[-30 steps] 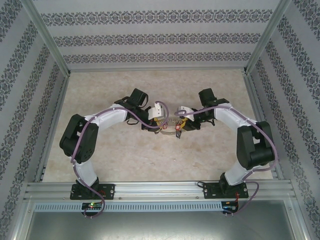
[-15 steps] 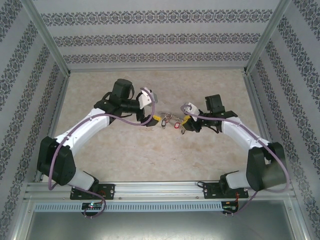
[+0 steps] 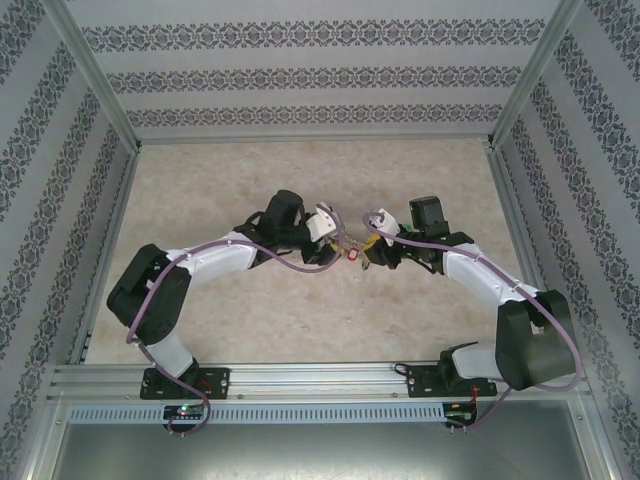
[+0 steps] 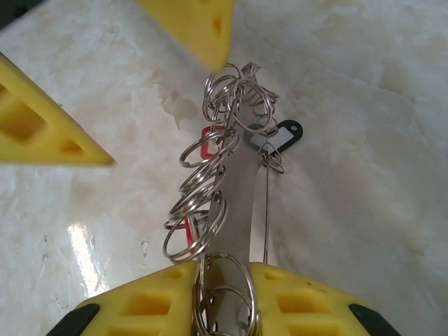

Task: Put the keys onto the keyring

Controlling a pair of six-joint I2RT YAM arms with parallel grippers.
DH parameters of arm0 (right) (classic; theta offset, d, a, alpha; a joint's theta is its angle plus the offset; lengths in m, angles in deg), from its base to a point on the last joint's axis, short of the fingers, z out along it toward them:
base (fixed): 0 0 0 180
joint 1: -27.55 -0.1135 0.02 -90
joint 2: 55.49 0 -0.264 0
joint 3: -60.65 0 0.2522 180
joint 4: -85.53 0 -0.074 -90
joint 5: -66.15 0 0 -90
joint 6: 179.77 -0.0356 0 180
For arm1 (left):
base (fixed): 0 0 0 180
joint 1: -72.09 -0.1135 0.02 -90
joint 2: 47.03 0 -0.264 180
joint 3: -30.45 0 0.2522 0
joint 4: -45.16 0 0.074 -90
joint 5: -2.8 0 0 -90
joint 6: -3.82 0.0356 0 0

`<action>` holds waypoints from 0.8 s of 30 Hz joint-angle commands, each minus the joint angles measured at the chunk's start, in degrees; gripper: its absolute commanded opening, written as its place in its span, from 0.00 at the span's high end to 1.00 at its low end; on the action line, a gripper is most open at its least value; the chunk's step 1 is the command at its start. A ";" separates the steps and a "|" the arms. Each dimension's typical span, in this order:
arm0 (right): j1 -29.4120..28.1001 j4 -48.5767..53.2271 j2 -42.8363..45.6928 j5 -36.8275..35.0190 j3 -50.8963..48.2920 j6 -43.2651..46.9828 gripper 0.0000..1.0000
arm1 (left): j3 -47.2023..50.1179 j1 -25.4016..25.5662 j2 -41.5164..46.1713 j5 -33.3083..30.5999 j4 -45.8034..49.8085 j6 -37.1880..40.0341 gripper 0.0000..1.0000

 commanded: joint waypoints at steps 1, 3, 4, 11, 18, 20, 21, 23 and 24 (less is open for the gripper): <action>-0.56 -1.21 0.13 -0.78 -0.72 -1.66 1.00 | -1.14 2.64 -0.50 -5.30 -4.03 6.76 0.50; -0.69 -1.02 -0.22 -1.25 -0.64 -2.19 1.00 | -1.33 3.14 -0.44 -6.09 -4.48 8.01 0.58; -0.69 -1.01 -0.33 -1.20 -0.64 -2.38 1.00 | -1.39 3.15 -0.57 -6.39 -4.68 8.30 0.61; -1.07 -1.33 -0.62 -1.38 -0.81 -3.40 1.00 | -1.77 3.09 -0.61 -7.97 -6.46 8.13 0.74; -1.10 -1.42 -0.79 -1.26 -0.72 -4.02 1.00 | -0.90 3.15 -0.68 -7.53 -6.05 9.10 0.70; -1.13 -1.52 -0.90 -1.27 -0.72 -4.10 1.00 | -1.02 3.13 -0.71 -6.87 -5.92 9.12 0.70; -1.12 -1.58 -0.88 -1.26 -0.72 -4.23 1.00 | -1.05 3.15 -0.87 -6.83 -5.88 9.17 0.70; -1.09 -1.69 -0.97 -1.29 -0.72 -4.54 1.00 | -1.15 3.15 -1.13 -6.98 -5.79 9.26 0.70; -1.08 -1.68 -1.05 -1.25 -0.67 -4.68 1.00 | -1.26 3.15 -1.29 -6.92 -5.54 9.55 0.70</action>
